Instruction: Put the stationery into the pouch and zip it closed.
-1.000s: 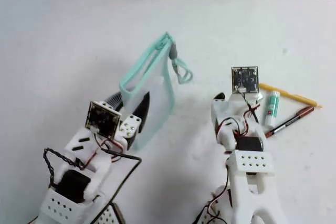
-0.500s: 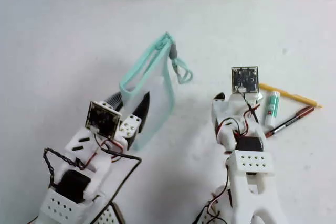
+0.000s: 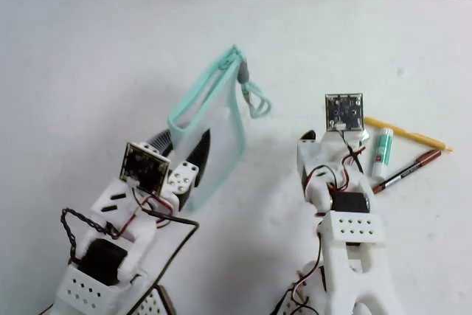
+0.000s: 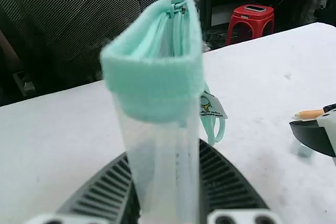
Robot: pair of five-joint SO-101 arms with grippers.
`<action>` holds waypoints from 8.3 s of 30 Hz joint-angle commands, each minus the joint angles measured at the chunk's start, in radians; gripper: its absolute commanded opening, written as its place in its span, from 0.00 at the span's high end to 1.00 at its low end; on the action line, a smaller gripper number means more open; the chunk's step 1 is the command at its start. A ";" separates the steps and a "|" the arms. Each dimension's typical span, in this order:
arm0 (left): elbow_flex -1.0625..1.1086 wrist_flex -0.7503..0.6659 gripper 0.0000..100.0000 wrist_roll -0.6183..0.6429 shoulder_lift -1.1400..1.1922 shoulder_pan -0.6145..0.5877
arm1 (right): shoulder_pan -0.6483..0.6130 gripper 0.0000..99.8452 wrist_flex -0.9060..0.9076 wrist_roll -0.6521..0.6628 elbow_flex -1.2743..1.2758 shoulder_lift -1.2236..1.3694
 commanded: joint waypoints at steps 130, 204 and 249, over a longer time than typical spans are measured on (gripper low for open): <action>0.002 -0.009 0.89 -0.014 0.004 0.004 | 0.441 0.98 0.671 0.041 -1.346 1.280; -0.044 0.061 0.81 -0.008 0.004 0.025 | -0.624 0.98 0.282 0.049 -0.744 -0.091; -0.043 0.066 0.81 -0.012 0.004 0.025 | 0.110 0.77 0.427 0.153 -0.789 0.042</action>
